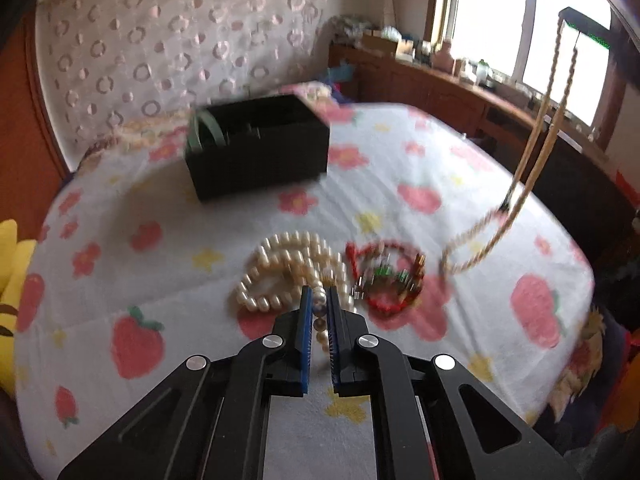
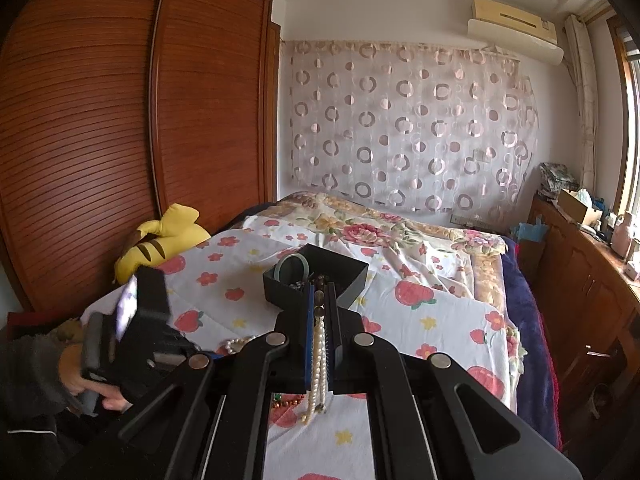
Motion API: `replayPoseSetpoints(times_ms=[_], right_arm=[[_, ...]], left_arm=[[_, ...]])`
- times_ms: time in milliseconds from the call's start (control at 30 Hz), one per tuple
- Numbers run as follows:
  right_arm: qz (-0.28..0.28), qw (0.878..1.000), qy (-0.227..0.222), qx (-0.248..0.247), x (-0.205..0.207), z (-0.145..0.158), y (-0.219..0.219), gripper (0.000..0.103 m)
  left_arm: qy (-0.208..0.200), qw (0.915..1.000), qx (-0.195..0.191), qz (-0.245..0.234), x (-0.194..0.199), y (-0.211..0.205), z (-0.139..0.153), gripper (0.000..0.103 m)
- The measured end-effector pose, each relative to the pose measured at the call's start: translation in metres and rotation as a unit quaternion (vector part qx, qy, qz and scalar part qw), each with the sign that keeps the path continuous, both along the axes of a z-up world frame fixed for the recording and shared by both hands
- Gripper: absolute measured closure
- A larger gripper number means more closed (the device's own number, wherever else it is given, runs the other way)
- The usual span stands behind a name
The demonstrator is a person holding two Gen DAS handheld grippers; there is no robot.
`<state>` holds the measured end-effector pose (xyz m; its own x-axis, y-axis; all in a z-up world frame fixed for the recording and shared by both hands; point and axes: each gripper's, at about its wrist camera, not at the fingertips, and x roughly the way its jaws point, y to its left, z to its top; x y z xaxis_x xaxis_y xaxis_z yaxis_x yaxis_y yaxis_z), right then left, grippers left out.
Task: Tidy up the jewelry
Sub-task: 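Lift the beige bead necklace with the left gripper while the right carries pearls boxward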
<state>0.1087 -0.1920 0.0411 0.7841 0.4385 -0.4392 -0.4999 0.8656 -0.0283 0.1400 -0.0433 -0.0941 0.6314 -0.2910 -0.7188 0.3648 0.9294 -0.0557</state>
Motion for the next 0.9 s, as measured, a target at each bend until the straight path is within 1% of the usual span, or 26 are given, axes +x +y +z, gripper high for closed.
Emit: replayPoseSetpoints(times_ms=[200, 367, 733, 900], right_arm=[[0.0, 1.0, -0.01, 0.004, -0.001, -0.001, 0.002, 0.097], [0.002, 1.0, -0.022, 0.002, 0.0, 0.008, 0.002, 0.097], [0.005, 0.998, -0.057, -0.002, 0.006, 0.041, 0.01, 0.097], [0.006, 0.997, -0.071, -0.008, 0.01, 0.053, 0.019, 0.097]], left_arm=[[-0.052, 0.9981, -0.031, 0.006, -0.008, 0.019, 0.055, 0.097], [-0.09, 0.9953, -0.033, 0.015, -0.005, 0.029, 0.094, 0.097], [-0.147, 0.9883, -0.032, 0.024, 0.008, 0.03, 0.156, 0.097], [-0.166, 0.9853, -0.033, 0.025, 0.011, 0.028, 0.178, 0.097]])
